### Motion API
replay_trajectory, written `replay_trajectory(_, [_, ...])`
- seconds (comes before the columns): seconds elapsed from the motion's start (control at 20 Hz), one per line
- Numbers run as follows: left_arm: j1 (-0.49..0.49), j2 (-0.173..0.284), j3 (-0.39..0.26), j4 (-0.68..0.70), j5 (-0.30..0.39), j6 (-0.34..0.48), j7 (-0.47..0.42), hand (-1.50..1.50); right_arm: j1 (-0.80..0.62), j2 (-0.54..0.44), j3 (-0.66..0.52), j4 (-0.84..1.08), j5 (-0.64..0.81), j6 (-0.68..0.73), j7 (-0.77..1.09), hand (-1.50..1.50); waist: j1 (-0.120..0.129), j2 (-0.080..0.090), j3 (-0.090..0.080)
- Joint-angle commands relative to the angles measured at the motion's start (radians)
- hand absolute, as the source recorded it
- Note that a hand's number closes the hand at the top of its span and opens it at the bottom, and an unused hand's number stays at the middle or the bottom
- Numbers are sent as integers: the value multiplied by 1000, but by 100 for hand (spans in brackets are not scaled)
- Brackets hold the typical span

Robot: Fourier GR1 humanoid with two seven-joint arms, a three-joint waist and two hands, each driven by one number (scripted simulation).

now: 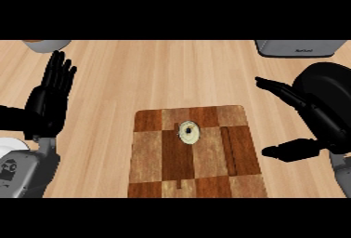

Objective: Pick the cupcake from the cutting board and place it in the pot

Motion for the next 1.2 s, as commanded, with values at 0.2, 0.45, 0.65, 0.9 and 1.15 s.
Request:
replay_trajectory(0.2, [49, -10, 18, 16, -5, -46, -48, 0, -55, 9, 172, -197, 145, 144, 354, -150, 0, -1, -1])
replay_trajectory(0.45, [84, -1, 48, -28, 2, -75, -32, 0, -137, 117, 217, -96, 205, 206, 467, -150, 9, 2, 0])
replay_trajectory(0.65, [51, -58, 27, 25, -37, -53, -49, 0, -144, 211, 254, -56, 250, 219, 555, -150, 2, 3, 0])
replay_trajectory(0.9, [12, -41, 57, -9, -53, -72, 21, 0, -138, 308, 266, -21, 287, 276, 600, -150, 3, 2, 1])
replay_trajectory(1.15, [-12, -81, 84, 42, -74, -84, -6, 0, -201, 404, 250, 48, 369, 296, 585, -150, 2, 3, 1])
